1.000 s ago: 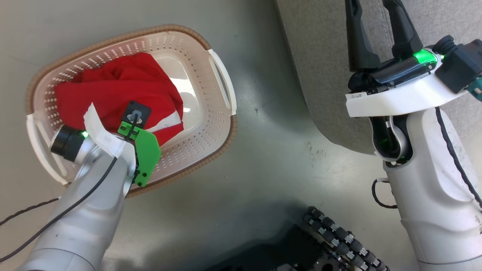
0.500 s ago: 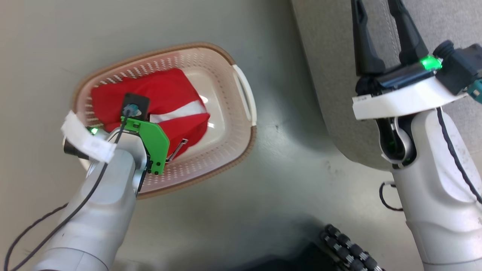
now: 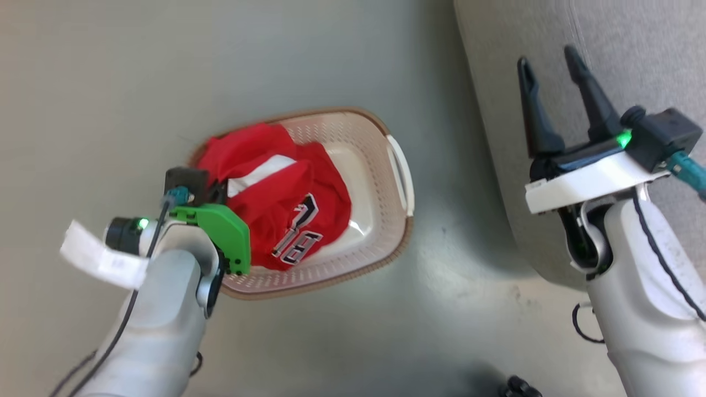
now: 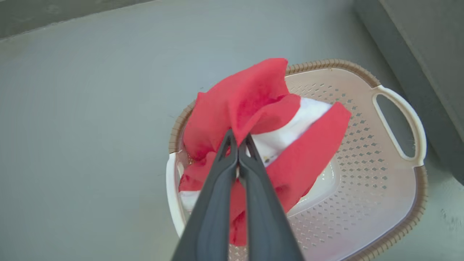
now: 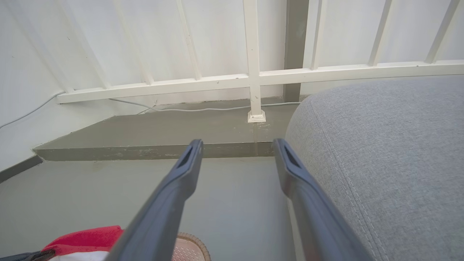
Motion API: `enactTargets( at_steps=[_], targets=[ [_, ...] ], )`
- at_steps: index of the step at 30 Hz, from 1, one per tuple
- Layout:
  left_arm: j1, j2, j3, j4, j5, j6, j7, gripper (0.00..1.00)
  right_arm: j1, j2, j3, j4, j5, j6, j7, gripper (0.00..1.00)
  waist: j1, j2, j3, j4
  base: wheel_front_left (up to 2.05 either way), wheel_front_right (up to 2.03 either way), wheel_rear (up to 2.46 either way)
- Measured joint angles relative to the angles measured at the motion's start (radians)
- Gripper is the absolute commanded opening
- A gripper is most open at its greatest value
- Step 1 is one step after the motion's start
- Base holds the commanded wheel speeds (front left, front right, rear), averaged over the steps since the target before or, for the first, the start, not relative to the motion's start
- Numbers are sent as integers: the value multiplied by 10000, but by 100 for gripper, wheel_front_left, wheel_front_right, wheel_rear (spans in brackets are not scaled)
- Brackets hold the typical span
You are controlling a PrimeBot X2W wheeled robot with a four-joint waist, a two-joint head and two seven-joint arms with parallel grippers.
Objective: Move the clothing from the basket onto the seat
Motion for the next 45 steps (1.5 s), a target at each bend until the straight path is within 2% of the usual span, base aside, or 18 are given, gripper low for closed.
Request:
enactTargets(
  at_steps=[6, 15, 32, 45],
  targets=[
    [587, -21, 6, -449, -884, -105, -617, 0, 317, 6, 138, 311, 0, 2, 0, 100, 0, 0, -816, 421, 0, 0, 0],
    [1128, -33, 23, -1110, -1417, -102, -965, 0, 928, 23, 255, 771, 8, 4, 0, 100, 0, 0, -2105, 895, 0, 0, 0],
    [1507, -38, 384, -3806, -1308, -88, -1080, 0, 2294, 217, 382, 1455, 130, 4, 2, 100, 0, 0, -4254, 1262, 0, 0, 0],
    [2164, -33, 276, -5894, -765, -213, -1080, 0, 2900, 263, 502, 1524, 188, 0, 2, 100, 0, 0, -5315, 1261, 0, 0, 0]
  ],
)
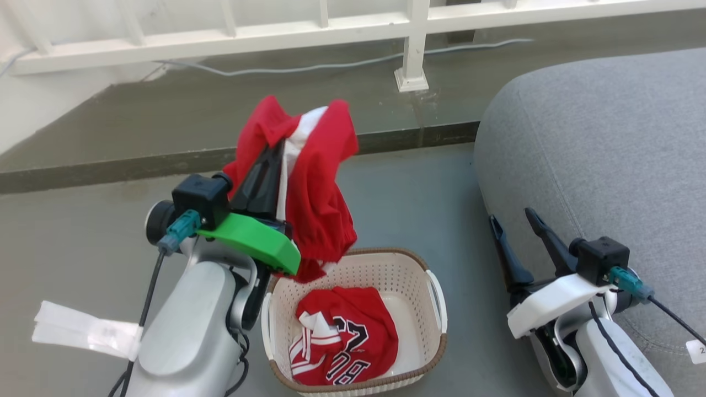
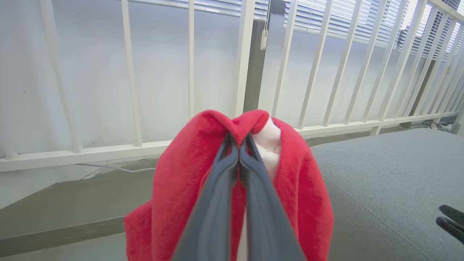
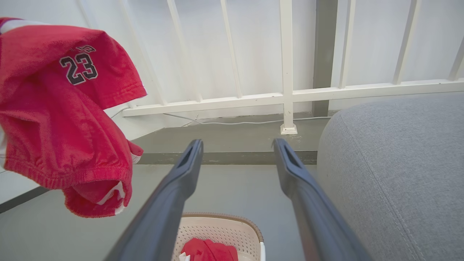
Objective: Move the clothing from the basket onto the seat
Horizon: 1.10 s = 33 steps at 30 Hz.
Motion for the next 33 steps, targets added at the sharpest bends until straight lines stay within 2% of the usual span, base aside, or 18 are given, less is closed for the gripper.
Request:
enactTargets(
  at_steps=[3, 13, 33],
  targets=[
    [223, 4, -92, -330, 4, -171, 0, 0, 144, 21, 21, -2, 27, 0, 0, 100, 0, 0, -170, -14, 0, 0, 0],
    [819, 29, -610, -1425, 4, -339, 0, 0, 523, 109, 196, -69, 157, -12, 0, 100, 0, 0, -477, -139, 0, 0, 0],
    [1641, 194, -894, -2801, 10, -184, 286, 0, 568, 157, 226, -466, 203, -113, 61, 100, 0, 0, -480, -186, 0, 0, 0]
  ],
)
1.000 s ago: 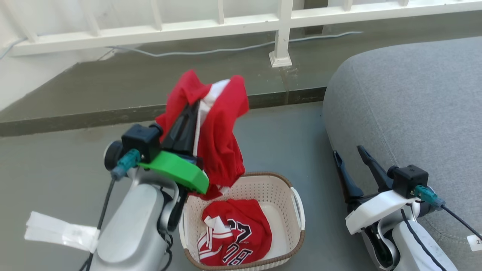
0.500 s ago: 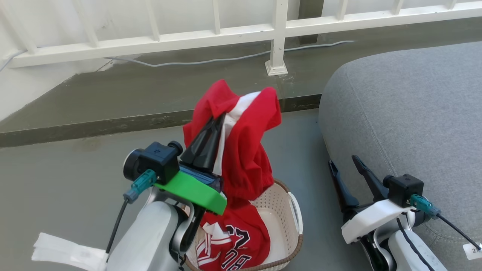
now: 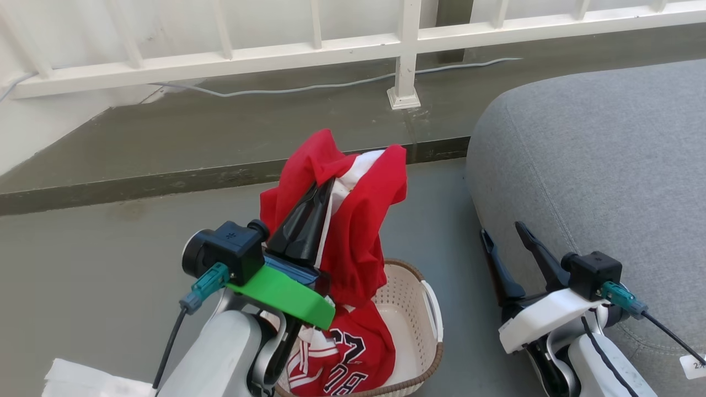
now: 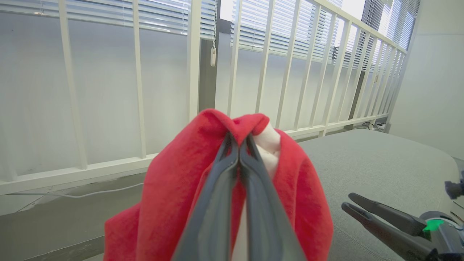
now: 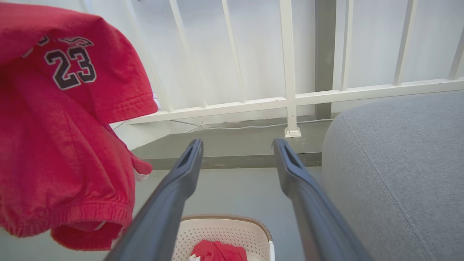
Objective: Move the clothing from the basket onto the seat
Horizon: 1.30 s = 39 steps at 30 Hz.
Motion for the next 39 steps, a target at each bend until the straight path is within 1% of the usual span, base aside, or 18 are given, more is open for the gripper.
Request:
enactTargets(
  at_steps=[4, 10, 16, 20, 23, 25, 26, 27, 30, 34, 39],
  targets=[
    [64, 25, -4, -209, 0, 46, 119, 0, 0, 4, 67, -313, -2, 0, 0, 100, 0, 0, 17, -20, 0, 0, 0],
    [86, 73, -10, -500, 15, 123, 217, 0, -39, 84, 495, -1241, -2, 12, -2, 100, 0, 0, 21, -39, 0, 0, 0],
    [117, 159, -13, -734, 15, 205, 290, 0, -125, 138, 1467, -2339, 215, 115, 171, 100, 0, 0, 7, -55, 0, 0, 0],
    [140, 209, -17, -815, 17, 207, 374, 0, -269, 151, 2301, -3087, 568, 188, 520, 100, 0, 0, -8, -57, 0, 0, 0],
    [156, 224, -23, -871, 21, 209, 389, 0, -268, 157, 2941, -3407, 909, 207, 792, 100, 0, 0, -12, -52, 0, 0, 0],
    [187, 230, -31, -920, 29, 215, 454, 0, -266, 155, 3321, -3486, 997, 207, 988, 100, 0, 0, -11, -45, 0, 0, 0],
    [187, 230, -31, -920, 29, 215, 454, 0, -266, 155, 3321, -3486, 997, 207, 988, 100, 0, 0, -11, -45, 0, 0, 0],
    [192, 234, -54, -995, 31, 221, 466, 0, -261, 153, 3653, -3494, 1070, 207, 1179, 100, 0, 0, -5, -34, 0, 0, 0],
    [193, 234, -94, -1131, 69, 221, 477, 0, -262, 151, 3965, -3398, 1070, 207, 1384, 100, 0, 0, 11, -12, 0, 0, 0],
    [193, 234, -199, -1254, 73, 221, 558, 0, -408, 134, 4192, -3112, 1049, 207, 1553, 100, 0, 0, 38, 32, 0, 0, 0],
    [193, 232, -349, -1442, 73, 221, 581, 0, -967, 138, 4107, -2826, 1043, 207, 1569, 100, 0, 0, 71, 107, 0, 0, 0]
  ],
)
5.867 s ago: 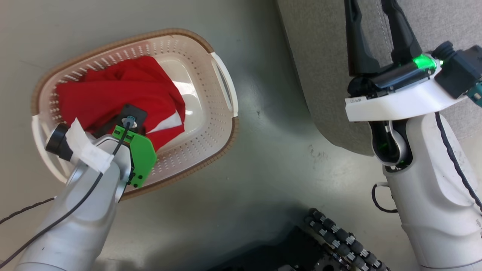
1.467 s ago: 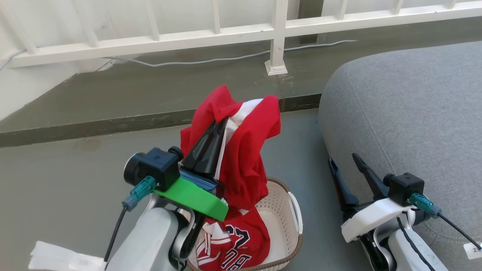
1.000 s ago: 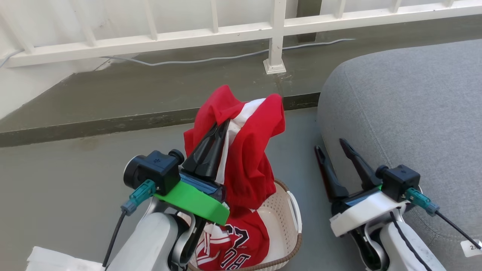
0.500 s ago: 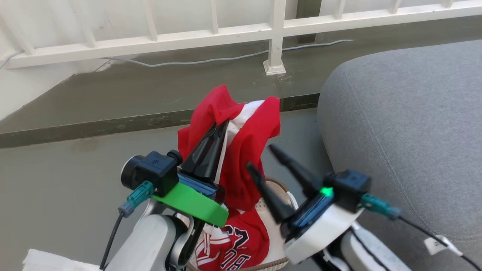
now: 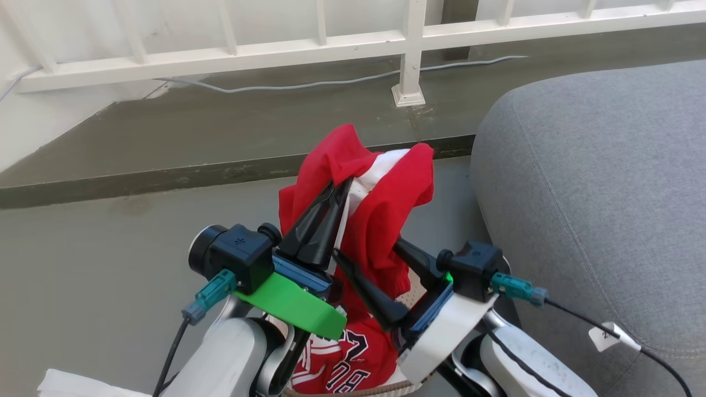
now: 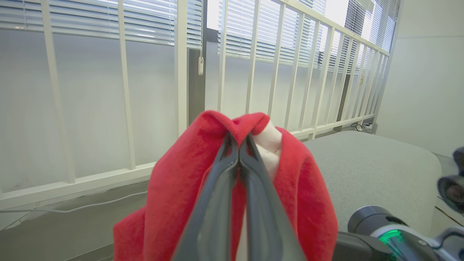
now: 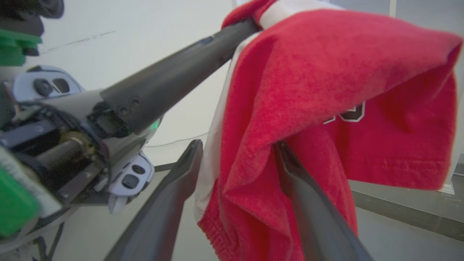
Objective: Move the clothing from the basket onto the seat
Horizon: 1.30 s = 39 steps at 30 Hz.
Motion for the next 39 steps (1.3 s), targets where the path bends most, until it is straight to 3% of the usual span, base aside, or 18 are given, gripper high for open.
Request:
enactTargets(
  at_steps=[1, 2, 13, 14, 15, 16, 17, 31, 39],
  targets=[
    [0, 0, -12, -12, 0, 0, 33, 0, -84, -4, -12, 98, 0, 0, 2, 45, 0, 0, 6, 18, 0, 0, 0],
    [0, 0, -12, -12, 0, 0, 33, 0, -84, -4, -12, 98, 0, 0, 2, 0, 0, 0, 6, 18, 0, 0, 0],
    [21, -6, -213, -113, 0, -2, 161, 0, -354, -4, -230, 675, 345, 0, -42, 0, 0, 0, 73, 265, 0, 0, 0],
    [25, -6, -234, -132, 0, -2, 161, 12, -375, -4, -251, 696, 368, 0, -44, 0, 0, 0, 76, 273, 0, 0, 0],
    [27, -6, -244, -150, 0, -4, 163, 44, -414, -4, -268, 715, 368, 0, -46, 0, 0, 0, 79, 279, 0, 0, 0],
    [30, -6, -245, -171, 0, -4, 163, 97, -476, -4, -286, 734, 376, 0, -58, 0, 0, 0, 81, 283, 0, 0, 0],
    [32, -2, -245, -188, 0, -4, 192, 100, -545, -4, -313, 736, 382, 0, -100, 0, 0, 0, 82, 285, 0, 0, 0],
    [76, 238, -642, -215, 370, -127, 491, 100, -954, -324, -1122, 1149, 439, -27, -573, 0, 0, 0, 61, 200, 0, 0, 0],
    [339, 412, -1273, -25, 470, -370, 796, 100, -955, -706, -2029, 1561, 545, -462, -794, 0, 0, 0, 79, 116, 0, 0, 0]
  ],
)
